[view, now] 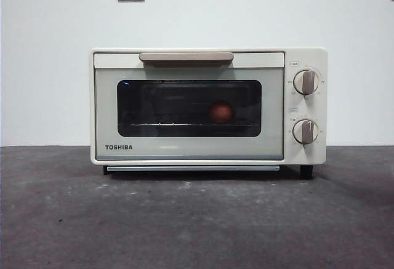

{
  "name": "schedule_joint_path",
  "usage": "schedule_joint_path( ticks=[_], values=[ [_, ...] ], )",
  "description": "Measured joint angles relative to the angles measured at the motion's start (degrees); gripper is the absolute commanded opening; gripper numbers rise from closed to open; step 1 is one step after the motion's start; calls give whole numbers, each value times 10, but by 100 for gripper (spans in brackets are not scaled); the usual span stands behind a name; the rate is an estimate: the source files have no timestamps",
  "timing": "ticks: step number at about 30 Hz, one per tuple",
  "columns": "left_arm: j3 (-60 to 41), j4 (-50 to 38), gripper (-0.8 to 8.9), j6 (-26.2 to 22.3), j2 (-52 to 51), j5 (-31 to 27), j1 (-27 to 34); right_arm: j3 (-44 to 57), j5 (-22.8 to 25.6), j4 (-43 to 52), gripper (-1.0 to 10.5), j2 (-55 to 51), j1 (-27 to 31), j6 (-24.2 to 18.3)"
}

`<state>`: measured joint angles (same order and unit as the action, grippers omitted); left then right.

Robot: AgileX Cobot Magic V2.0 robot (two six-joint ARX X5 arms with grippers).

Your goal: Eggoven

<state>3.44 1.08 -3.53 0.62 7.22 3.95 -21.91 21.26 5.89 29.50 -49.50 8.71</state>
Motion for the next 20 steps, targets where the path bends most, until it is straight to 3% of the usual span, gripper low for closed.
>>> schedule_joint_path(
  ticks=[10,20],
  values=[
    [-17,85,8,7,-4,0,5,0,0,0,4,0,0,0],
    [-17,88,8,13,-4,0,5,0,0,8,4,0,0,-3]
  ],
)
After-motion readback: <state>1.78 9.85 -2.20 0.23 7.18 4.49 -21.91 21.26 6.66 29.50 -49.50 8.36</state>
